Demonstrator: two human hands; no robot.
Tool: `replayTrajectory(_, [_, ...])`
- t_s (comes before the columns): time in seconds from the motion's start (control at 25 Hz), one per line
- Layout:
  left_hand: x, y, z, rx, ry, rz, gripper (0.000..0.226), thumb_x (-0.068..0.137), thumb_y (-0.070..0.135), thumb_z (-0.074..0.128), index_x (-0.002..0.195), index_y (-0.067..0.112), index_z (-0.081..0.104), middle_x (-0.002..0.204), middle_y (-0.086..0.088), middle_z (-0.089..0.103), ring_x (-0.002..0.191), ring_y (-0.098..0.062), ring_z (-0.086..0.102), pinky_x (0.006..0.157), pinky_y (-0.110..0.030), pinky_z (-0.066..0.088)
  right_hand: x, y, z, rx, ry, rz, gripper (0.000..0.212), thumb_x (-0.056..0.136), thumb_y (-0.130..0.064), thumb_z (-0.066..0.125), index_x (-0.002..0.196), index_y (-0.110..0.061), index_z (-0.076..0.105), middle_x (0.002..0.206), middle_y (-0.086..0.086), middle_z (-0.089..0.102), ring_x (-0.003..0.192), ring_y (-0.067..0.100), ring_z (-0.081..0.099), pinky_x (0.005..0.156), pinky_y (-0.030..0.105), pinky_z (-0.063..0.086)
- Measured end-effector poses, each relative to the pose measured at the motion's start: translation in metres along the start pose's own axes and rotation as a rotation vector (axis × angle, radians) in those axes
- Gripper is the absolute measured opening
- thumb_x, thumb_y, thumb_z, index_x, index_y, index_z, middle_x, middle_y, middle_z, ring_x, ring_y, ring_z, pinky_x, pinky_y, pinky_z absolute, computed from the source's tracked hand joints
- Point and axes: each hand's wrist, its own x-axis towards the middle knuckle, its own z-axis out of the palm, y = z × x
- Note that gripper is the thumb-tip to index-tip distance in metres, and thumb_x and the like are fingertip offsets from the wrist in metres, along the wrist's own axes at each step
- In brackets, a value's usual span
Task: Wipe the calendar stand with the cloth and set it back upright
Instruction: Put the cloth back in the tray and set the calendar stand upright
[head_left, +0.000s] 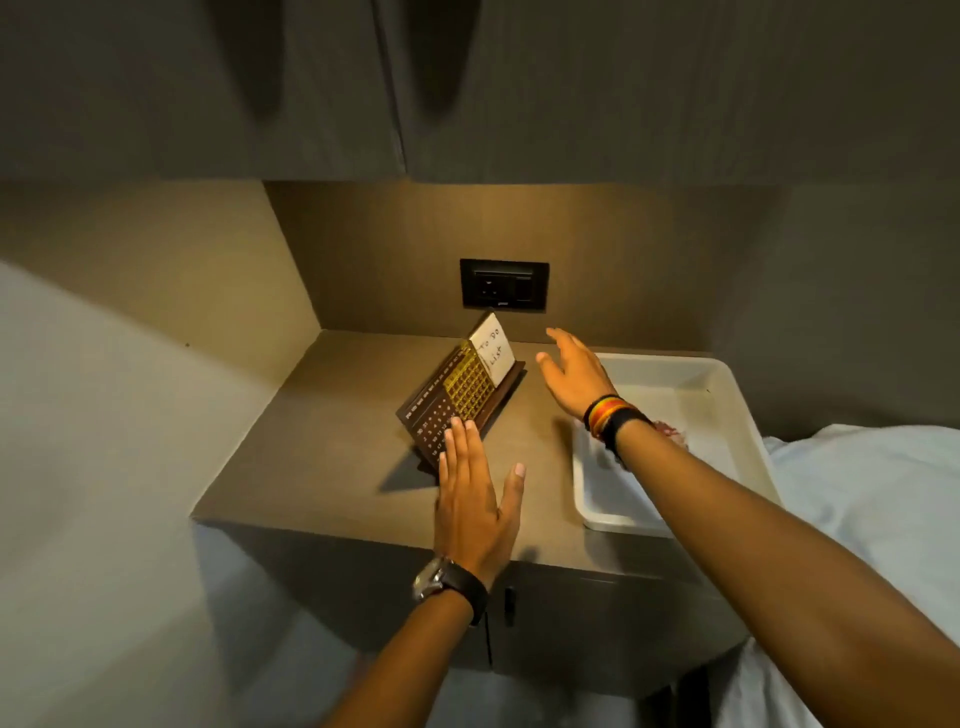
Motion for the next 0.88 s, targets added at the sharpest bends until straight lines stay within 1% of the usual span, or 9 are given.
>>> replayTrajectory(0.08, [-0.012,-0.004,-0.009,-0.081,0.059,-0.148,0.081,0.102,0.062,0.029,0.164,0.024,-0.007,0.173,0.002,-0.011,0.158,-0.014,-0.011,0.129,-0.039,0.003,0.034,-0.017,0.018,0.112,-0.037,0.082,0.057,0.101,-0.030,0.047,0.154,-0.013,0.034,0.154,0.014,0.043,0.139,0.031,0.044,0.113,0.043,0.037])
replayTrajectory(0.2, [-0.016,-0.006,-0.019,-0.227,0.126,-0.317,0.076,0.106,0.055,0.035,0.164,0.024,-0.003,0.174,-0.001,-0.003,0.159,-0.020,-0.001,0.127,-0.039,0.007,0.071,-0.022,0.036,0.121,-0.096,0.225,0.058,0.099,-0.022,0.045,0.154,-0.009,0.033,0.152,0.016,0.045,0.139,0.034,0.044,0.112,0.040,0.035])
replayTrajectory(0.32, [-0.002,-0.011,-0.024,-0.409,0.140,-0.425,0.086,0.099,0.067,0.034,0.164,0.026,-0.003,0.172,-0.009,0.016,0.156,-0.028,0.023,0.123,-0.051,0.032,0.088,-0.021,0.047,0.139,-0.132,0.251,0.051,0.097,-0.014,0.044,0.148,-0.008,0.045,0.149,0.014,0.051,0.136,0.032,0.048,0.111,0.040,0.039])
replayTrajectory(0.4, [0.011,-0.011,-0.028,-0.502,0.097,-0.467,0.086,0.099,0.068,0.035,0.165,0.026,-0.003,0.166,-0.010,0.030,0.147,-0.027,0.039,0.115,-0.044,0.042,0.087,-0.023,0.053,0.191,-0.153,0.237,0.043,0.097,-0.011,0.042,0.137,-0.008,0.058,0.137,0.012,0.062,0.126,0.029,0.058,0.099,0.036,0.047])
replayTrajectory(0.48, [0.024,-0.010,-0.035,-0.549,0.094,-0.508,0.081,0.104,0.058,0.039,0.165,0.021,-0.002,0.158,-0.009,0.040,0.137,-0.024,0.047,0.104,-0.032,0.044,0.080,-0.025,0.052,0.233,-0.161,0.225,0.040,0.099,-0.011,0.041,0.133,-0.008,0.062,0.131,0.011,0.066,0.118,0.025,0.061,0.091,0.033,0.047])
replayTrajectory(0.6, [0.043,-0.021,-0.051,-0.598,0.116,-0.544,0.078,0.106,0.052,0.041,0.165,0.020,0.000,0.144,-0.004,0.049,0.118,-0.016,0.053,0.079,-0.018,0.044,0.063,-0.024,0.038,0.258,-0.156,0.218,0.038,0.100,-0.011,0.039,0.129,-0.009,0.063,0.130,0.013,0.066,0.119,0.027,0.062,0.100,0.042,0.051])
replayTrajectory(0.68, [0.059,-0.039,-0.068,-0.603,0.120,-0.540,0.072,0.106,0.051,0.040,0.165,0.023,0.009,0.135,-0.001,0.056,0.109,-0.015,0.058,0.069,-0.018,0.043,0.044,-0.025,0.028,0.297,-0.134,0.224,0.038,0.101,-0.012,0.038,0.128,-0.010,0.064,0.129,0.013,0.066,0.114,0.026,0.063,0.101,0.044,0.052])
replayTrajectory(0.8, [0.093,-0.068,-0.092,-0.574,0.130,-0.498,0.054,0.104,0.052,0.040,0.152,0.028,0.037,0.126,-0.002,0.067,0.101,-0.017,0.068,0.080,-0.033,0.057,0.005,-0.030,0.026,0.298,-0.053,0.235,0.037,0.102,-0.020,0.039,0.125,-0.016,0.067,0.127,0.009,0.069,0.116,0.027,0.065,0.100,0.044,0.052])
replayTrajectory(0.88, [0.113,-0.079,-0.102,-0.549,0.105,-0.477,0.047,0.103,0.049,0.041,0.143,0.026,0.048,0.123,-0.003,0.069,0.099,-0.018,0.069,0.081,-0.034,0.058,-0.020,-0.031,0.034,0.319,0.008,0.260,0.039,0.103,-0.019,0.037,0.130,-0.015,0.066,0.129,0.008,0.068,0.117,0.026,0.064,0.099,0.039,0.053])
